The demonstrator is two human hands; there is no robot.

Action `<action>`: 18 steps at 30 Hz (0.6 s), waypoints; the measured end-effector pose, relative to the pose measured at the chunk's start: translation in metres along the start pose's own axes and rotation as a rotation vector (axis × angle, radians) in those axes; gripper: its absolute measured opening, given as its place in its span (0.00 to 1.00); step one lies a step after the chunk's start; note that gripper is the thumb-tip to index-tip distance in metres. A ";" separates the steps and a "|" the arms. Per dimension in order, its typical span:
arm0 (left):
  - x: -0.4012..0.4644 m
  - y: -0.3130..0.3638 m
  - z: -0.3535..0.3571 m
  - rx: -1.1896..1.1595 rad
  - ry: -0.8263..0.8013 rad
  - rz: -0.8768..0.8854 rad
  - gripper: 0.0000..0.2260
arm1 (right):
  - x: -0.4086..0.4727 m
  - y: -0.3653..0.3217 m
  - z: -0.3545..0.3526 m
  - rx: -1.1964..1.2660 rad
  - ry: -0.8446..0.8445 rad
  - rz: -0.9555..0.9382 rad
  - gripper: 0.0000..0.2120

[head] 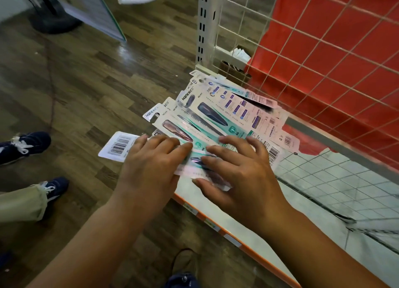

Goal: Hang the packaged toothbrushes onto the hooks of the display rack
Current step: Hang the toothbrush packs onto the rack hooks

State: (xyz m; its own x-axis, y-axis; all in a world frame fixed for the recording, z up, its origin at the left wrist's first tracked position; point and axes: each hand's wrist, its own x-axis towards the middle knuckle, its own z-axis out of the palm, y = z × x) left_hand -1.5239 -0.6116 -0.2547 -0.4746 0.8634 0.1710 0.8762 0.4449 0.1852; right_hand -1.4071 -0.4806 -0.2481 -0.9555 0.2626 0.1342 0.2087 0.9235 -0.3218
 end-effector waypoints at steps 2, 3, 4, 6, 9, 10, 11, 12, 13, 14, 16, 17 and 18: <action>-0.002 -0.006 0.001 -0.080 -0.004 -0.046 0.22 | 0.001 -0.002 -0.003 -0.018 0.077 -0.006 0.18; -0.004 -0.009 0.002 -0.120 -0.006 -0.079 0.19 | 0.002 -0.003 -0.004 -0.019 0.127 -0.011 0.16; -0.006 -0.012 0.002 -0.154 -0.008 -0.115 0.16 | 0.004 -0.004 -0.006 -0.013 0.179 -0.023 0.13; -0.008 -0.015 0.001 -0.211 -0.025 -0.193 0.14 | 0.005 -0.005 -0.006 0.009 0.268 -0.037 0.11; -0.009 -0.018 0.002 -0.259 -0.004 -0.282 0.13 | 0.008 -0.006 -0.005 0.058 0.337 -0.005 0.17; -0.010 -0.018 0.002 -0.277 0.005 -0.302 0.13 | 0.009 -0.006 -0.004 0.071 0.347 0.016 0.20; -0.011 -0.019 0.002 -0.290 0.006 -0.312 0.13 | 0.010 -0.007 -0.002 0.076 0.351 0.047 0.23; -0.011 -0.020 0.002 -0.301 0.001 -0.314 0.13 | 0.011 -0.008 -0.002 0.074 0.344 0.084 0.28; -0.012 -0.021 0.002 -0.310 -0.003 -0.318 0.13 | 0.012 -0.008 0.000 0.071 0.322 0.121 0.31; -0.012 -0.022 0.003 -0.326 -0.004 -0.327 0.11 | 0.013 -0.008 -0.001 0.068 0.288 0.154 0.34; -0.012 -0.024 0.002 -0.368 0.003 -0.375 0.08 | 0.017 -0.007 -0.002 0.056 0.203 0.226 0.34; -0.011 -0.025 0.001 -0.406 0.008 -0.404 0.08 | 0.020 -0.004 -0.003 0.054 0.140 0.270 0.33; -0.010 -0.025 0.000 -0.457 0.015 -0.431 0.06 | 0.023 0.000 -0.004 0.064 0.053 0.317 0.33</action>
State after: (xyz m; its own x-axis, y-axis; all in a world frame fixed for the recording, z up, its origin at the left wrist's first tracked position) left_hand -1.5412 -0.6319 -0.2608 -0.7811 0.6244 0.0017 0.4833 0.6029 0.6348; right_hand -1.4284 -0.4732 -0.2416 -0.8327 0.5498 0.0659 0.4786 0.7744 -0.4138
